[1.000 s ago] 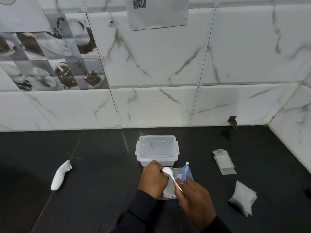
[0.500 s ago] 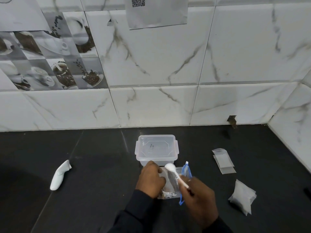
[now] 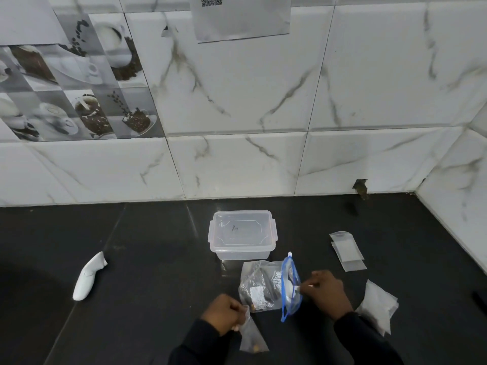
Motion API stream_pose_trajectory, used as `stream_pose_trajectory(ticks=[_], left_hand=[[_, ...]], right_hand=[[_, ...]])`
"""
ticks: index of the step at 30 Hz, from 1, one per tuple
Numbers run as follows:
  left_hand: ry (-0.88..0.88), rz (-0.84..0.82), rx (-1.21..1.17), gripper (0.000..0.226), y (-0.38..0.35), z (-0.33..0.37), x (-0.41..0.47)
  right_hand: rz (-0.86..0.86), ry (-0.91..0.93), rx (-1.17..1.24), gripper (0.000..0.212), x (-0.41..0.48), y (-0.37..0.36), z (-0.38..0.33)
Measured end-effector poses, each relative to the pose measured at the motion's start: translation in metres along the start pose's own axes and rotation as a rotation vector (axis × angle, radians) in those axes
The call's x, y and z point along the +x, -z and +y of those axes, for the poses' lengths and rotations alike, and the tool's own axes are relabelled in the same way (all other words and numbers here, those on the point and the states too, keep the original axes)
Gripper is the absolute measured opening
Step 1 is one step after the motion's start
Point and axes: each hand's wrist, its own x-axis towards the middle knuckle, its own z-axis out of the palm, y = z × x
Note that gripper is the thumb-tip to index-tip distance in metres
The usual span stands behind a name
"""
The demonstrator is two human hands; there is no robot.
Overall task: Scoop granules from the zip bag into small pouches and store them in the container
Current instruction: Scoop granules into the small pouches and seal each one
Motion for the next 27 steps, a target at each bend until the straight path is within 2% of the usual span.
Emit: stream_pose_trajectory(ticks=[3, 6, 10, 11, 14, 17, 23, 27], left_hand=[[0.001, 0.014, -0.053, 0.024, -0.008, -0.004, 0.004], [-0.015, 0.038, -0.087, 0.018, -0.011, -0.009, 0.006], [-0.053, 0.035, -0.137, 0.025, -0.011, -0.013, 0.007], [-0.072, 0.040, -0.160, 0.027, -0.010, -0.012, 0.008], [-0.117, 0.044, -0.239, 0.029, -0.006, -0.007, 0.009], [-0.181, 0.068, -0.303, 0.031, -0.003, 0.001, 0.009], [-0.318, 0.042, -0.358, 0.032, -0.002, 0.022, 0.007], [-0.249, 0.087, -0.378, 0.030, 0.006, 0.021, 0.009]], right_hand=[[-0.151, 0.095, 0.149, 0.009, 0.008, -0.007, -0.009], [-0.271, 0.145, 0.082, 0.020, 0.024, -0.017, -0.006], [-0.283, 0.173, 0.016, 0.036, 0.031, -0.018, -0.017], [-0.280, 0.182, 0.020, 0.034, 0.032, -0.020, -0.018], [-0.190, 0.192, 0.027, 0.010, 0.036, -0.031, -0.014], [-0.147, 0.216, 0.007, 0.011, 0.039, -0.040, -0.012], [-0.249, 0.237, 0.067, 0.043, 0.038, -0.039, -0.017], [-0.221, 0.162, 0.135, 0.058, 0.046, -0.033, -0.006]])
